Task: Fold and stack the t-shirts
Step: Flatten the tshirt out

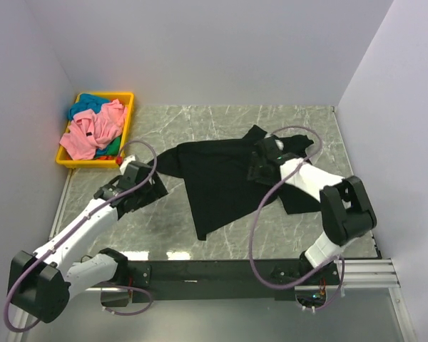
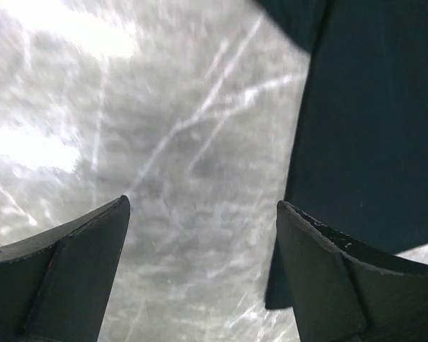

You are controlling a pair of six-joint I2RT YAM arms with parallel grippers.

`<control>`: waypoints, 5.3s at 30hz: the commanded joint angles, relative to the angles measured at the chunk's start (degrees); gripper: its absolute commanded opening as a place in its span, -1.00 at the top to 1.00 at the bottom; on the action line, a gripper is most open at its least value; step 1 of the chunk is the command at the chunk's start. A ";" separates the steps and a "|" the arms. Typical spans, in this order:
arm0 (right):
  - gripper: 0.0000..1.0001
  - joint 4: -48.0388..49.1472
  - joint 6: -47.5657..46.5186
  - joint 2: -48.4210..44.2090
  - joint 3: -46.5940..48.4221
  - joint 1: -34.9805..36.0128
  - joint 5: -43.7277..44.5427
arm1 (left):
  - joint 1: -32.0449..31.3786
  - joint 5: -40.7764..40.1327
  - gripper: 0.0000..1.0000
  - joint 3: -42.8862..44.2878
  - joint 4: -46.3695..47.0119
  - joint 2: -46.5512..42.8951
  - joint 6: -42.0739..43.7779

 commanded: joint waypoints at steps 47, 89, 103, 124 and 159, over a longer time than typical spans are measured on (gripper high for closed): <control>0.89 7.86 5.31 -1.57 4.78 16.14 -19.40 | 22.07 9.96 -0.64 -0.76 11.76 -0.07 19.70; 0.01 0.94 -35.02 -0.80 3.65 22.05 16.69 | 22.07 16.56 -0.72 -0.59 13.43 3.27 21.36; 0.01 0.24 -40.20 7.73 7.78 22.14 13.51 | 21.98 16.56 -0.73 -0.41 13.25 3.44 21.98; 0.09 3.05 -42.58 12.92 10.86 21.35 18.96 | 21.98 16.82 -0.73 -0.50 13.34 3.35 22.07; 1.00 -7.22 -32.13 7.39 16.30 22.92 7.29 | 21.98 17.08 -0.75 -0.41 13.52 3.18 21.98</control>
